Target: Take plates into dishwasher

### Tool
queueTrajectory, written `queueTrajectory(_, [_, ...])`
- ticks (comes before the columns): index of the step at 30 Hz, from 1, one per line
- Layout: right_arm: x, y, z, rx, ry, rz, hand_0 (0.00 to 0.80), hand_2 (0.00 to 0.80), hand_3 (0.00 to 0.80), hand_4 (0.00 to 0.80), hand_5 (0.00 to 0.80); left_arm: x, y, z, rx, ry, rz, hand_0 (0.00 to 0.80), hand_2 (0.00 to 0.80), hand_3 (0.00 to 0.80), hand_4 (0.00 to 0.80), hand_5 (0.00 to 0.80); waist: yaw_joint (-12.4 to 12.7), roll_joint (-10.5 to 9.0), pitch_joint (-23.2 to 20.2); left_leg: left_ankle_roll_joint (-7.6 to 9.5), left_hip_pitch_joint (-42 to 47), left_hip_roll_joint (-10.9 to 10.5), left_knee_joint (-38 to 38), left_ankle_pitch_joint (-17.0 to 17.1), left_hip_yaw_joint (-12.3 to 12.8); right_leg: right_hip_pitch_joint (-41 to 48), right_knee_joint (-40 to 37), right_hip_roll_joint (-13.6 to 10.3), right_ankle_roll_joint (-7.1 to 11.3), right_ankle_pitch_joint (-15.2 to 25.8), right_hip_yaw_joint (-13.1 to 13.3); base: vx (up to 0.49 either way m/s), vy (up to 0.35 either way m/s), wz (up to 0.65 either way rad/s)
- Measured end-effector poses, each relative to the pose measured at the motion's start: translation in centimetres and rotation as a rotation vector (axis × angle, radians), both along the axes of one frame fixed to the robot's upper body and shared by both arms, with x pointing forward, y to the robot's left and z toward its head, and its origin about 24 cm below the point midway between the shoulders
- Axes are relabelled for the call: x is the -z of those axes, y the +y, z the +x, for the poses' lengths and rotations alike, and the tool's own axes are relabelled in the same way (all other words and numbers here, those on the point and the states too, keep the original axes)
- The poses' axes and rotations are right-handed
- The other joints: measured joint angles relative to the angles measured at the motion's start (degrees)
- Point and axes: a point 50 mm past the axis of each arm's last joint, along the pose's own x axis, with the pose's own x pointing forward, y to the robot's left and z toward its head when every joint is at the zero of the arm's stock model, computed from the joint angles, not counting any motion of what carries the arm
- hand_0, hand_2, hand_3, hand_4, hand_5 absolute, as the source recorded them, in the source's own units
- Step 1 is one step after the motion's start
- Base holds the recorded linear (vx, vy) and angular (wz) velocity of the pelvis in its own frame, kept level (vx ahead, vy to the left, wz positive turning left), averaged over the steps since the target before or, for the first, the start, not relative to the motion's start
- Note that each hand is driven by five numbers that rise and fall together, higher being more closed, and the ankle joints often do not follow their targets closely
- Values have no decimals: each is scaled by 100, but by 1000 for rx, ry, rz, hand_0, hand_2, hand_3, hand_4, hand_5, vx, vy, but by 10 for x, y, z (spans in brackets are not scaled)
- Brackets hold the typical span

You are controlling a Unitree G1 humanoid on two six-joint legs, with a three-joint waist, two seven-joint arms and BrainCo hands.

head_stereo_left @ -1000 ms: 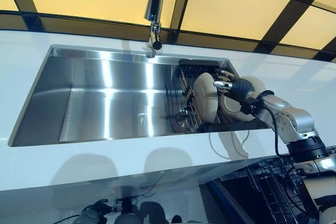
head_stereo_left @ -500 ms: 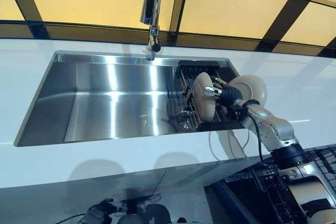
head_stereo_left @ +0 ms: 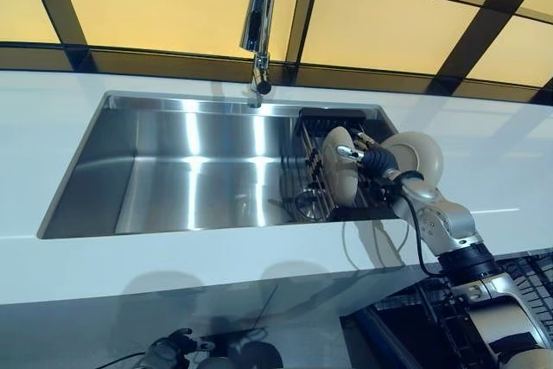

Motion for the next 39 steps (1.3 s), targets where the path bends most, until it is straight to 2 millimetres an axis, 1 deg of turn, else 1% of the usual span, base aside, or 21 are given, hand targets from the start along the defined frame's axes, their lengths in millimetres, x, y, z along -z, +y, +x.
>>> queueTrajectory(6, [8,-5,-1,22,29,-19,0,0,0,0,0,2,-1,-5,-2,14,-2,0,0,0,0,0,-1,34,-85,-10,-4,3,11,10,-2,-8,17,3,-8,-140,-12,3,1,1])
queueTrajectory(11, [10,-6,-1,23,30,-39,0,0,0,0,0,2,-1,-6,-1,20,-9,0,0,0,0,0,-4,15,-124,-23,-5,-9,7,21,-8,-1,26,-5,10,-124,-22,2,0,1])
queueTrajectory(14, [11,-7,-1,20,29,-55,0,0,0,0,0,2,-1,-6,-1,19,-9,0,0,0,0,0,-8,16,-123,-24,-3,-2,0,12,-54,0,75,2,12,-120,-24,4,1,7])
queueTrajectory(17, [16,-11,-1,37,49,-81,0,0,0,0,0,2,-1,-5,0,19,-9,0,0,0,0,0,-8,23,-118,-28,18,37,-5,10,-99,-30,222,18,11,-120,-23,2,4,5])
queueTrajectory(20, [21,-14,-1,45,66,-96,0,0,0,0,0,2,-1,-6,0,22,-9,0,0,0,0,0,2,30,-113,-21,8,31,-5,16,-100,-58,252,2,11,-122,-22,0,0,0])
queueTrajectory(23, [24,-15,-1,48,76,-99,0,0,0,0,0,2,-2,-6,5,24,-9,0,0,0,0,0,2,30,-112,-27,-25,1,-2,31,-90,-74,195,-18,-2,-191,-22,4,0,-3])
queueTrajectory(28, [26,-16,-1,45,86,-106,0,0,0,0,0,3,-3,-7,7,31,-17,0,0,0,0,0,0,80,-79,-37,-24,35,10,38,-93,-111,181,22,-40,-271,-24,0,0,0])
queueTrajectory(29, [26,-16,-1,42,85,-106,88,88,88,88,88,3,-3,-7,8,31,-19,0,0,0,0,0,0,77,-81,-63,-24,42,13,68,-94,-106,178,29,-31,-277,-25,0,0,0])
queueTrajectory(30, [26,-16,-1,40,85,-105,129,129,129,129,129,3,-3,-7,8,32,-19,0,0,0,0,0,-1,71,-84,-63,-25,40,12,78,-93,-101,179,27,-3,-272,-25,0,0,0])
queueTrajectory(32, [25,-15,-1,33,79,-104,144,144,144,144,144,3,-3,-6,10,29,-20,0,0,0,0,0,-4,59,-89,-58,-28,23,12,70,-98,-73,189,18,-9,-229,-34,0,0,0])
queueTrajectory(33, [25,-15,-1,34,81,-108,204,204,204,204,204,2,-4,-5,12,25,-21,0,0,0,0,0,-3,60,-87,-51,-31,19,8,67,-106,-70,196,17,-8,-225,-37,8,7,4])
queueTrajectory(34, [26,-15,-1,32,80,-108,235,235,235,235,235,2,-4,-5,12,23,-22,0,0,0,0,0,-4,60,-87,-47,-32,18,3,64,-112,-68,203,17,-7,-221,-37,10,9,4])
queueTrajectory(36, [26,-13,-1,25,80,-109,251,251,251,251,251,2,-4,-4,13,21,-23,0,0,0,0,0,-5,61,-84,-55,-28,23,-3,48,-122,-72,235,17,-6,-219,-34,5,5,2])
queueTrajectory(38, [27,-13,-1,23,83,-110,298,298,298,298,298,2,-4,-4,13,21,-23,0,0,0,0,0,-5,67,-77,-58,-5,36,-8,43,-128,-72,284,19,-6,-219,-33,0,0,0])
queueTrajectory(39, [28,-12,-1,22,83,-109,295,295,295,295,295,2,-4,-4,13,22,-23,0,0,0,0,0,-4,72,-74,-59,7,45,-9,43,-128,-71,303,20,-6,-219,-33,0,0,0])
